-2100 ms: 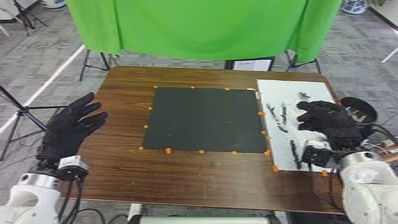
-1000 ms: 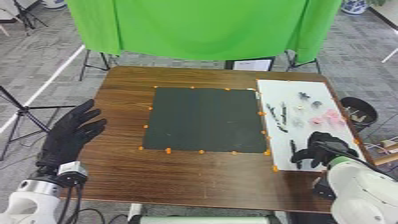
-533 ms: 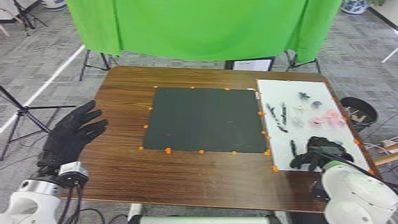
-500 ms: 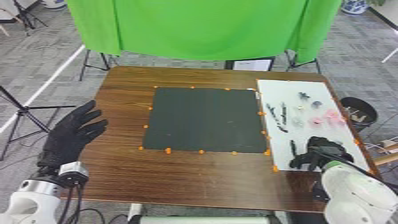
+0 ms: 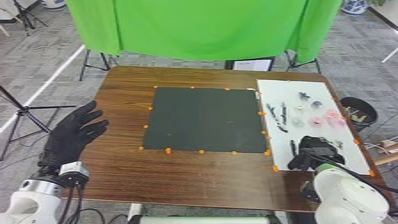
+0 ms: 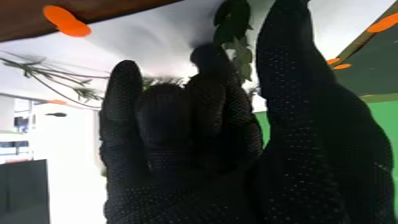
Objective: Arrange flowers
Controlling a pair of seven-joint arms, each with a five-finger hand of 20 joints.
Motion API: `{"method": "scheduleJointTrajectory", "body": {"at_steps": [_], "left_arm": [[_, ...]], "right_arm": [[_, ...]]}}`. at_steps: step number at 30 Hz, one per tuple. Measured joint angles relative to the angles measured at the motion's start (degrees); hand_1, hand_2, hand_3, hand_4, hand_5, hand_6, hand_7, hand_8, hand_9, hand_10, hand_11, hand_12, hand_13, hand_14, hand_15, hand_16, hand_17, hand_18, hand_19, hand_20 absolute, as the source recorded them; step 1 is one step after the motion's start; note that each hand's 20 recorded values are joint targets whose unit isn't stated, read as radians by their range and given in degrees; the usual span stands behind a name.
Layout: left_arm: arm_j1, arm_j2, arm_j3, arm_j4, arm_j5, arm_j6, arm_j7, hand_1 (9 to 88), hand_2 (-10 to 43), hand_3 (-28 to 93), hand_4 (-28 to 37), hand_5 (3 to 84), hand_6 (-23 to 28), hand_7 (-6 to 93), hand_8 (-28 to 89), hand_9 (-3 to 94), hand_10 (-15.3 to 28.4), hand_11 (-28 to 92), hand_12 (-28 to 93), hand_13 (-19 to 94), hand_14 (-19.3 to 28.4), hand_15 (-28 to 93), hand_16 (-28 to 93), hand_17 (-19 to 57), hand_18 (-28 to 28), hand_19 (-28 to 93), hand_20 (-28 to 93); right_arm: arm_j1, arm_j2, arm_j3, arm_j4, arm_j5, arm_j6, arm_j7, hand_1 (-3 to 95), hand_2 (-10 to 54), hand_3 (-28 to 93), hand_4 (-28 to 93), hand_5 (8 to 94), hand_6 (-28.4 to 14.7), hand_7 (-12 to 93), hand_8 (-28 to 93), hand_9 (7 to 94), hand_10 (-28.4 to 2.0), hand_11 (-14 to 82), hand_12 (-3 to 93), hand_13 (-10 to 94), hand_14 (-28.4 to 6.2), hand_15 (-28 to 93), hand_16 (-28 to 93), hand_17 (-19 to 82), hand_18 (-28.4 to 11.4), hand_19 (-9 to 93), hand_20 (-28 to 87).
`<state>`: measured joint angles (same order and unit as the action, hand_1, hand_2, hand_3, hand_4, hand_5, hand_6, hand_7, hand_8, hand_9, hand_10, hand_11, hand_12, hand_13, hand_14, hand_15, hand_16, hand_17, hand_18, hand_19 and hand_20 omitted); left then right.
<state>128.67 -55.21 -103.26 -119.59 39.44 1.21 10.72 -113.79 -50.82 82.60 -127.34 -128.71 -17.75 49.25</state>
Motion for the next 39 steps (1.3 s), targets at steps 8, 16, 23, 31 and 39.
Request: {"method": "scheduleJointTrajectory", "body": {"at_steps": [8,16,23,31,39], "left_arm": [[0.0,-0.1,0.03,0.03,0.0,0.0,-0.05,24.6,-6.3,71,-27.7,31.3,5.2,18.3,-10,26.8,12.9,24,17,21,17.5,47,-4,-8.3,21.8,42,9],[0.0,-0.18,0.06,0.05,0.02,0.01,-0.05,24.6,-6.3,71,-27.7,31.3,5.2,18.3,-10,26.8,12.9,24,17,21,17.6,47,-4,-8.2,21.8,42,9],[0.0,-0.4,0.05,0.05,0.02,0.03,-0.07,24.6,-6.3,71,-27.7,31.4,5.2,18.3,-10,26.8,13.0,24,17,21,17.5,47,-4,-8.2,21.8,42,9],[0.1,-0.5,0.01,0.04,0.02,0.03,-0.09,24.6,-6.3,71,-27.8,31.4,5.2,18.3,-10,26.8,13.0,24,17,21,17.5,47,-4,-8.2,21.7,42,9],[0.2,-0.5,-0.05,0.0,0.02,0.04,-0.06,24.6,-6.3,71,-27.8,31.4,5.2,18.4,-10,26.8,13.0,24,17,21,17.5,47,-4,-8.2,21.7,42,9]], "right_arm": [[0.2,0.0,-2.5,2.5,-3.5,7.6,0.2,92.0,-9.5,-28,23,73.8,2.3,41,0,75.0,-9.1,63.8,57.8,72,-9.6,83,41,28,-18.8,74,39],[0.3,-0.3,-2.7,3.4,-4.2,9.5,-0.9,84.9,-8.9,-28,61,75.0,1.5,44,15,77.0,-8.6,63.3,68.1,74,-9.6,85,44,28,-18.4,75,40],[-0.7,-0.4,-1.8,4.8,-2.9,14.7,-2.5,77.9,-4.6,-28,80,65.4,1.3,54,25,74.3,-7.3,66.2,73.1,73,-8.5,88,43,28,-18.2,76,41],[-1.8,-0.2,1.0,3.9,3.4,18.5,-2.4,76.6,-4.4,-28,84,63.9,0.9,57,25,74.6,-7.2,67.5,72.5,73,-8.1,89,41,28,-17.7,76,40],[-1.0,1.4,3.3,1.2,5.1,22.9,-2.0,76.3,-4.6,-28,85,63.6,0.9,59,25,75.1,-6.9,67.6,72.5,74,-7.7,89,40,29,-17.7,77,40]]}}
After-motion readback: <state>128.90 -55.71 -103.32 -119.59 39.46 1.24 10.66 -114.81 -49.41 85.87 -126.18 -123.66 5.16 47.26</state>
